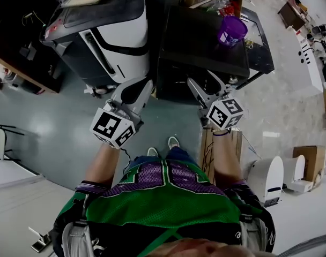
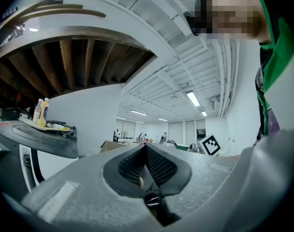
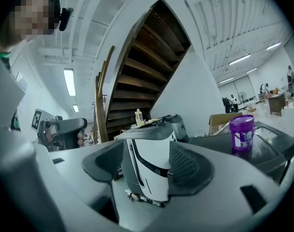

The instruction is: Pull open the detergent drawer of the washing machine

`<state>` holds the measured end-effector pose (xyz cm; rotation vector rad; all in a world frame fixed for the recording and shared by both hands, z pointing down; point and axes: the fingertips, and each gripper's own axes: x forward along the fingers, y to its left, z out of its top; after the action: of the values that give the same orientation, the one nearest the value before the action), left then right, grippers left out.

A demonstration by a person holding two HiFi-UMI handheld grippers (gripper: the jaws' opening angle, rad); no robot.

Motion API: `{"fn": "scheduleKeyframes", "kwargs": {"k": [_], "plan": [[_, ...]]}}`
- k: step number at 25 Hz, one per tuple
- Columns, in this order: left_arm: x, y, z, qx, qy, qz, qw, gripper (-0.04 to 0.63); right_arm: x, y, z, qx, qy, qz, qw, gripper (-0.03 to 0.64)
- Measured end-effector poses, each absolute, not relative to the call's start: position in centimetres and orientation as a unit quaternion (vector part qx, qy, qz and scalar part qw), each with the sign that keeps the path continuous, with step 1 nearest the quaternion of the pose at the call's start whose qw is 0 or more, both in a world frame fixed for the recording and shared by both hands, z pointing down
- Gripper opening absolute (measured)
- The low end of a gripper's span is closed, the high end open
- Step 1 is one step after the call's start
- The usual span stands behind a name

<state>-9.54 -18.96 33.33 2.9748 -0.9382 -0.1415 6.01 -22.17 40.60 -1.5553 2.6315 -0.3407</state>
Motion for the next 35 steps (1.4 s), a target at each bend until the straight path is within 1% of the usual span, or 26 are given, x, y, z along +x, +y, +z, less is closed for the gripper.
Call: {"fn": "scheduleKeyframes", "kwargs": {"k": [5,13,23,30,35], "plan": [[-10.6,-19.2,35.0,0.943,-0.328,-0.041,0.027,0.017,6.3,-23.6,46.0,-0.501,0.852,-0.150,0.006,0.283],[-9.8,-20.0,36.3,0.926,-0.371,-0.042,0.051,0.017,7.4,-26.9,54.3,-0.472,0.855,-0.215,-0.024,0.282],[-6.2,-21.1,38.7,0.912,-0.405,-0.017,0.058,0.017,7.6,-31.7,62.7,-0.427,0.859,-0.282,0.000,0.282],[-5.2,-22.4,39.4,0.901,-0.431,0.008,0.052,0.016,9.1,-35.8,68.5,-0.423,0.834,-0.347,0.069,0.282],[-5.2,-23.2,40.5,0.891,-0.450,0.031,0.053,0.017,9.2,-38.1,72.9,-0.417,0.821,-0.385,0.070,0.282]]}}
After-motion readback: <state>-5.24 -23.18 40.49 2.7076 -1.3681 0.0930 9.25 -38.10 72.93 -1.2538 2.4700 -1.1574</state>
